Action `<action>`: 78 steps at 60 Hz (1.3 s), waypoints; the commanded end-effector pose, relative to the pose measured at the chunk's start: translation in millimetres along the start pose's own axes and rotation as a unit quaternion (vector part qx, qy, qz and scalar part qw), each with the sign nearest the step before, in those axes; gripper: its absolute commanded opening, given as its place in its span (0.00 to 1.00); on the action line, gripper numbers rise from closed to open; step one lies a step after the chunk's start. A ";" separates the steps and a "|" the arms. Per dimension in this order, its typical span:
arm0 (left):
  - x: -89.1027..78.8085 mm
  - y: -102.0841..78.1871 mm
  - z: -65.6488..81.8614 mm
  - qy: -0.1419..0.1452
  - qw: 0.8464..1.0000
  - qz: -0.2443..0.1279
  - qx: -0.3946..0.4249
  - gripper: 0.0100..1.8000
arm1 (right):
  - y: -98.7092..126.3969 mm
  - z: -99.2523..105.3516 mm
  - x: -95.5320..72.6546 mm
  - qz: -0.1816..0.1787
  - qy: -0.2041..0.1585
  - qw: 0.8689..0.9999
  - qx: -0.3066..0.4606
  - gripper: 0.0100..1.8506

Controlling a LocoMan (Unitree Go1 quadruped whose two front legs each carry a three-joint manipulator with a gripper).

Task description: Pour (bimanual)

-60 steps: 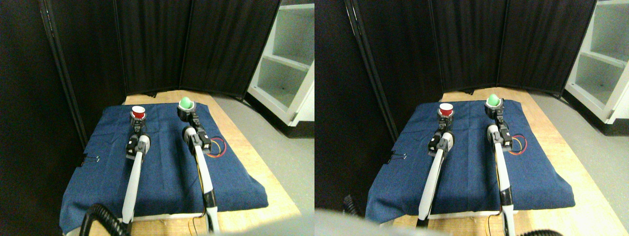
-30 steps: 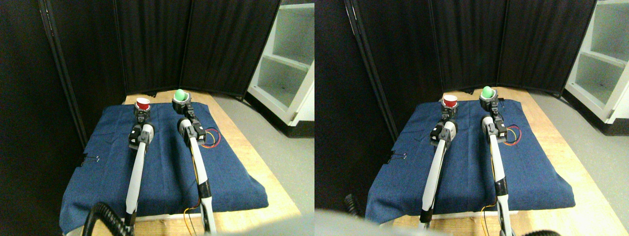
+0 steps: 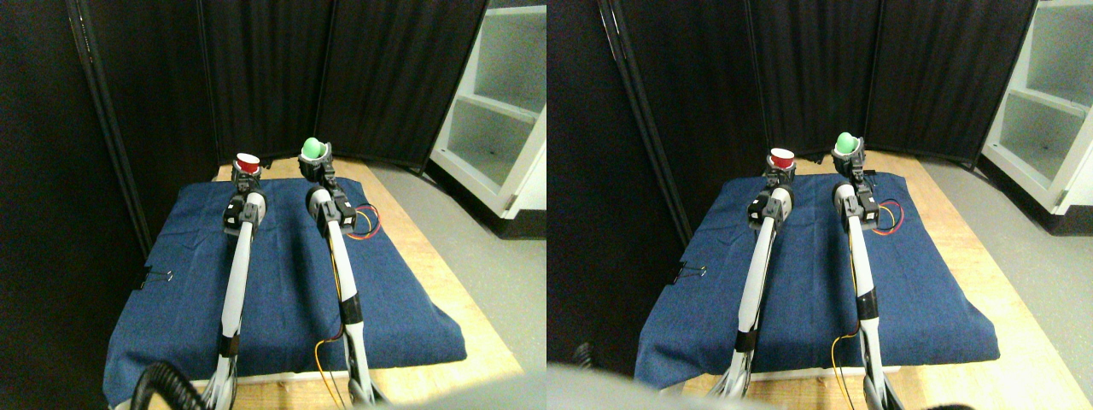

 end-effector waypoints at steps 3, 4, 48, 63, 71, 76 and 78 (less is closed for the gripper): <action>7.8 -9.5 1.2 0.005 1.000 -0.004 0.014 0.18 | 10.3 -0.8 4.4 0.021 -0.014 0.999 -0.022 0.17; 8.3 -10.3 0.9 0.006 1.000 -0.003 0.015 0.18 | 10.4 -0.8 5.1 0.022 -0.012 0.999 -0.021 0.17; 2.4 -8.9 -22.7 0.024 0.999 0.014 -0.021 0.18 | 25.7 -9.2 39.4 0.024 -0.012 0.998 -0.056 0.17; 1.5 -9.6 -26.9 0.035 0.999 0.011 -0.031 0.18 | 41.6 -10.9 45.1 0.036 0.007 0.993 -0.112 0.17; 2.0 -10.5 -29.9 0.040 0.999 0.012 -0.025 0.18 | 50.9 -16.3 44.0 0.046 0.015 0.993 -0.110 0.17; 2.7 -9.5 -31.3 0.041 0.999 0.013 -0.026 0.18 | 55.9 -20.9 39.3 0.047 0.016 0.992 -0.113 0.17; 2.8 -9.3 -31.6 0.041 0.999 0.013 -0.027 0.18 | 56.8 -21.7 38.6 0.048 0.016 0.992 -0.115 0.17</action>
